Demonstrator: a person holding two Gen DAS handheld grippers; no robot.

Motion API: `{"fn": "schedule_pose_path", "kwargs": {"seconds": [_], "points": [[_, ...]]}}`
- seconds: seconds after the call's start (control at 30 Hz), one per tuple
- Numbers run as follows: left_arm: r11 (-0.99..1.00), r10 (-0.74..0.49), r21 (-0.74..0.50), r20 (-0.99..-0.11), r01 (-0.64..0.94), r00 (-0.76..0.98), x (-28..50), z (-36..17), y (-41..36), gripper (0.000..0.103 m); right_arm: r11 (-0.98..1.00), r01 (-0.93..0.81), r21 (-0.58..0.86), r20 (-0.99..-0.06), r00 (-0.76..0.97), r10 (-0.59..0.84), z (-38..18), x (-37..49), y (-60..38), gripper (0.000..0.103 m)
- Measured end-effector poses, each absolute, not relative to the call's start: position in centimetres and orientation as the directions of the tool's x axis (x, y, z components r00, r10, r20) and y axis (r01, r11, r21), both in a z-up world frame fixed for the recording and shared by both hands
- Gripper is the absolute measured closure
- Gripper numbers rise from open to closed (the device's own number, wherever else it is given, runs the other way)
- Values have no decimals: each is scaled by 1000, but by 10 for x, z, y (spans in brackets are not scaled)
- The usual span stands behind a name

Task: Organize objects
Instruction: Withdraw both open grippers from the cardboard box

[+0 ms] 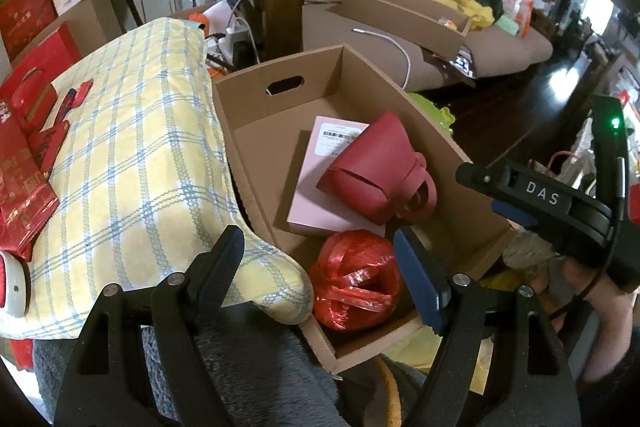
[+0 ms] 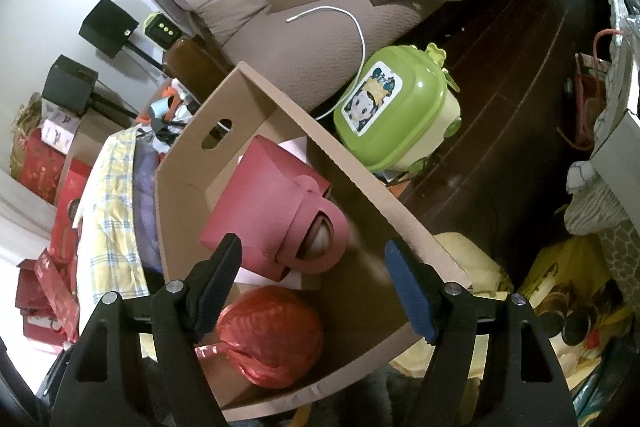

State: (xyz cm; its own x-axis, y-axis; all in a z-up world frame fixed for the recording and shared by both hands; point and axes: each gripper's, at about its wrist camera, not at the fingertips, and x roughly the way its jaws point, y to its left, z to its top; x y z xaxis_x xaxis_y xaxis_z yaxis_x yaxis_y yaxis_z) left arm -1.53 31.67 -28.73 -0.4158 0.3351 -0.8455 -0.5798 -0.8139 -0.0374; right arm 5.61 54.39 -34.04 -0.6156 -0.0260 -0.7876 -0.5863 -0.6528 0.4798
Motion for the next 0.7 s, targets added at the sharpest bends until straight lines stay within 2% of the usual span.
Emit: {"fn": "schedule_pose_path", "kwargs": {"seconds": [0.33, 0.7], "points": [[-828, 348, -52, -829, -558, -438, -24, -276, 304, 28, -656, -589, 472, -794, -608, -25, -344, 54, 542, 26], [-870, 306, -35, -820, -492, -484, -45, -278, 277, 28, -659, -596, 459, -802, -598, -17, -345, 55, 541, 25]]}}
